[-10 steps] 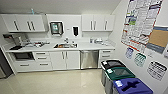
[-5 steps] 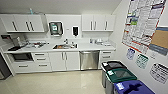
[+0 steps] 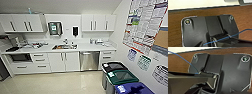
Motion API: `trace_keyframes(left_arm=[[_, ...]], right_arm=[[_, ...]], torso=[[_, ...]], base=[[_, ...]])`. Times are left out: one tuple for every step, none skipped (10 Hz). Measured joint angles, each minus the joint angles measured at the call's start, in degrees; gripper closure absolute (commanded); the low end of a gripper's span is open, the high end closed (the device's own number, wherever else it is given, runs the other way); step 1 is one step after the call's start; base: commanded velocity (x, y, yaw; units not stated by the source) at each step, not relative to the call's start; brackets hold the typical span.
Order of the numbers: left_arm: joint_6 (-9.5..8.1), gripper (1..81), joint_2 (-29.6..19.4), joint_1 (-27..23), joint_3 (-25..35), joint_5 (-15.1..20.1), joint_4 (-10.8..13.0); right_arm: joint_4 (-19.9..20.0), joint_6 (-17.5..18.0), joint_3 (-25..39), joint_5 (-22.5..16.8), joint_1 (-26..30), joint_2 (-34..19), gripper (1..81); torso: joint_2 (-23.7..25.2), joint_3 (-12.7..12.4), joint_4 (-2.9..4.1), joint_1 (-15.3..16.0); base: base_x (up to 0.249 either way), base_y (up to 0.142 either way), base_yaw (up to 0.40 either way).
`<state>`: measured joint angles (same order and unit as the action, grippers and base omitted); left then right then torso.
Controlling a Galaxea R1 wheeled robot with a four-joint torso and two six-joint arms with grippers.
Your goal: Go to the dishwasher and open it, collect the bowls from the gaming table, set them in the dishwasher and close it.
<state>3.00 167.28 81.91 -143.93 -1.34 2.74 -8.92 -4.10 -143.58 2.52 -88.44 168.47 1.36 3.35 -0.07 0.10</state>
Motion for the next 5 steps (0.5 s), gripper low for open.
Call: trace_keyframes(left_arm=[[0.00, 1.0, 0.0, 0.0, 0.0, 0.0, 0.0], [0.00, 1.0, 0.0, 0.0, 0.0, 0.0, 0.0], [0.00, 1.0, 0.0, 0.0, 0.0, 0.0, 0.0], [0.00, 1.0, 0.0, 0.0, 0.0, 0.0, 0.0], [0.00, 1.0, 0.0, 0.0, 0.0, 0.0, 0.0]], right_arm=[[0.0, 0.0, 0.0, 0.0, 0.0, 0.0, 1.0], [0.0, 0.0, 0.0, 0.0, 0.0, 0.0, 1.0], [0.0, 0.0, 0.0, 0.0, 0.0, 0.0, 1.0], [0.0, 0.0, 0.0, 0.0, 0.0, 0.0, 1.0], [0.0, 0.0, 0.0, 0.0, 0.0, 0.0, 1.0]], torso=[[0.0, 0.0, 0.00, 0.0], [0.0, 0.0, 0.00, 0.0], [0.0, 0.0, 0.00, 0.0], [0.0, 0.0, 0.00, 0.0], [0.0, 0.0, 0.00, 0.0]], base=[[0.088, 0.000, 0.000], [0.088, 0.000, 0.000], [0.084, 0.000, 0.000], [0.082, 0.000, 0.000], [0.081, 0.000, 0.000]])
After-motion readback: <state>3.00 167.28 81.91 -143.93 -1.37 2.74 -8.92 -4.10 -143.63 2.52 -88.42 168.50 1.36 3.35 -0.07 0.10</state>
